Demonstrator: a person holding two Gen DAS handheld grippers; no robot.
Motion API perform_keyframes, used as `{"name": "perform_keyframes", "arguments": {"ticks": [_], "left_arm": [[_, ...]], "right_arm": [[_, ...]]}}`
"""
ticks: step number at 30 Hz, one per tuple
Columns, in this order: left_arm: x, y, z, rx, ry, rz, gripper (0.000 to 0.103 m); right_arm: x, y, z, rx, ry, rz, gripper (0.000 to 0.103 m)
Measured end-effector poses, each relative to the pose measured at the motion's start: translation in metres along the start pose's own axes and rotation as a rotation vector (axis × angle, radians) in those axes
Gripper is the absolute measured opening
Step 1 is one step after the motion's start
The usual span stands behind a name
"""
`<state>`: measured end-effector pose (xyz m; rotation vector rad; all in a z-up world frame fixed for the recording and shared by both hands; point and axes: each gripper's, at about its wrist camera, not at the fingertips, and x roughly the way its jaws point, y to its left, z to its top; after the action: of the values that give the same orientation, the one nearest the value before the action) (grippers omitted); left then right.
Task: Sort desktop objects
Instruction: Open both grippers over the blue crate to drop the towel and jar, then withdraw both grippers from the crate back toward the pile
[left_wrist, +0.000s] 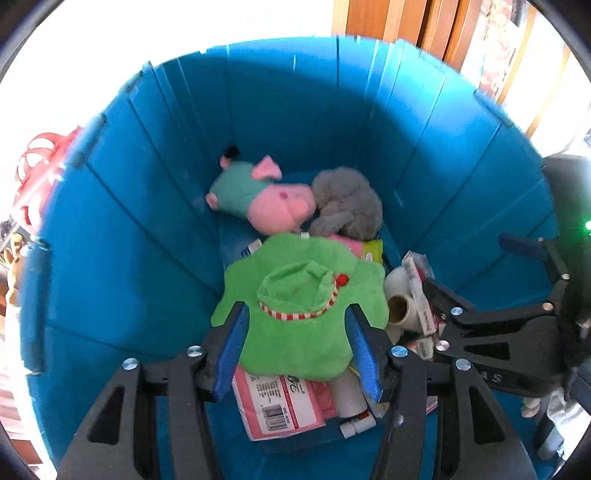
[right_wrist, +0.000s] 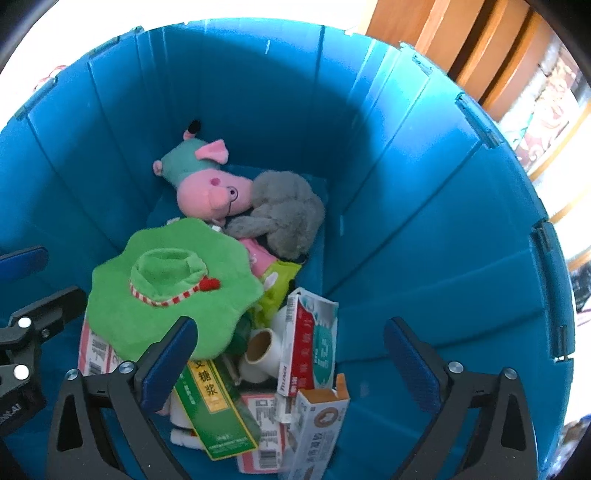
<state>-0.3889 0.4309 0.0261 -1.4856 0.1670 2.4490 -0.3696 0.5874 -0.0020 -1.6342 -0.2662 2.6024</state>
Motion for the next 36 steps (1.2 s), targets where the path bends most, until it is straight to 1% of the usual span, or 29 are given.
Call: {"name": "perform_keyframes", "arguments": {"ticks": [1, 3, 4, 6, 9, 10, 12, 13, 14, 15, 16, 17, 20, 22, 24, 26, 27, 30, 32, 33, 34, 36], "left_arm": [[-0.009, -0.001, -0.001, 0.005, -0.033, 0.012, 0.053], [-0.028, -0.001, -0.004, 0.024, -0.090, 0.010, 0.053], [-0.038, 0.000, -0.006, 0.026, -0.114, 0.005, 0.053], [-0.061, 0.004, -0.013, 0.030, -0.169, -0.006, 0.053], [-0.094, 0.015, -0.023, 0.012, -0.250, -0.019, 0.053], [-0.106, 0.021, -0.028, -0.003, -0.281, -0.023, 0.053], [-0.133, 0.034, -0.040, -0.028, -0.351, -0.026, 0.053], [-0.142, 0.040, -0.045, -0.039, -0.377, -0.022, 0.056], [-0.154, 0.048, -0.053, -0.055, -0.411, -0.014, 0.065], [-0.164, 0.057, -0.062, -0.076, -0.451, 0.000, 0.070], [-0.172, 0.064, -0.070, -0.095, -0.484, 0.018, 0.078], [-0.181, 0.072, -0.079, -0.110, -0.522, 0.039, 0.082], [-0.202, 0.102, -0.109, -0.143, -0.605, 0.117, 0.082], [-0.213, 0.126, -0.131, -0.173, -0.673, 0.162, 0.082], [-0.223, 0.159, -0.159, -0.227, -0.747, 0.203, 0.083], [-0.226, 0.190, -0.181, -0.274, -0.763, 0.239, 0.085], [-0.226, 0.206, -0.191, -0.301, -0.756, 0.257, 0.087], [-0.216, 0.260, -0.224, -0.402, -0.703, 0.293, 0.089], [-0.207, 0.297, -0.248, -0.458, -0.649, 0.314, 0.089], [-0.202, 0.314, -0.262, -0.481, -0.626, 0.336, 0.089], [-0.200, 0.327, -0.273, -0.494, -0.610, 0.357, 0.089], [-0.194, 0.358, -0.298, -0.517, -0.568, 0.408, 0.089]], "right_arm": [[-0.004, -0.001, 0.001, 0.005, -0.014, 0.003, 0.102], [-0.016, -0.003, 0.005, 0.020, -0.060, 0.023, 0.102], [-0.027, -0.006, 0.007, 0.029, -0.100, 0.036, 0.102], [-0.049, -0.008, 0.009, 0.032, -0.158, 0.022, 0.102], [-0.091, -0.009, 0.007, 0.044, -0.264, 0.022, 0.103], [-0.105, -0.007, 0.004, 0.047, -0.300, 0.011, 0.103], [-0.131, 0.001, -0.005, 0.045, -0.372, 0.024, 0.103], [-0.144, 0.007, -0.010, 0.041, -0.409, 0.037, 0.103], [-0.155, 0.013, -0.015, 0.037, -0.445, 0.052, 0.103], [-0.164, 0.019, -0.019, 0.033, -0.477, 0.071, 0.103], [-0.176, 0.028, -0.025, 0.031, -0.515, 0.099, 0.103], [-0.183, 0.035, -0.028, 0.028, -0.540, 0.118, 0.103], [-0.208, 0.070, -0.041, 0.023, -0.647, 0.204, 0.103], [-0.218, 0.094, -0.046, 0.019, -0.694, 0.256, 0.103], [-0.227, 0.119, -0.052, 0.001, -0.740, 0.315, 0.103], [-0.236, 0.149, -0.057, -0.025, -0.785, 0.375, 0.103], [-0.241, 0.167, -0.060, -0.045, -0.808, 0.411, 0.103], [-0.244, 0.209, -0.066, -0.098, -0.828, 0.480, 0.103], [-0.237, 0.250, -0.066, -0.148, -0.789, 0.541, 0.103], [-0.233, 0.262, -0.066, -0.160, -0.771, 0.558, 0.103], [-0.226, 0.285, -0.065, -0.182, -0.733, 0.585, 0.103], [-0.217, 0.315, -0.068, -0.209, -0.685, 0.603, 0.103]]}}
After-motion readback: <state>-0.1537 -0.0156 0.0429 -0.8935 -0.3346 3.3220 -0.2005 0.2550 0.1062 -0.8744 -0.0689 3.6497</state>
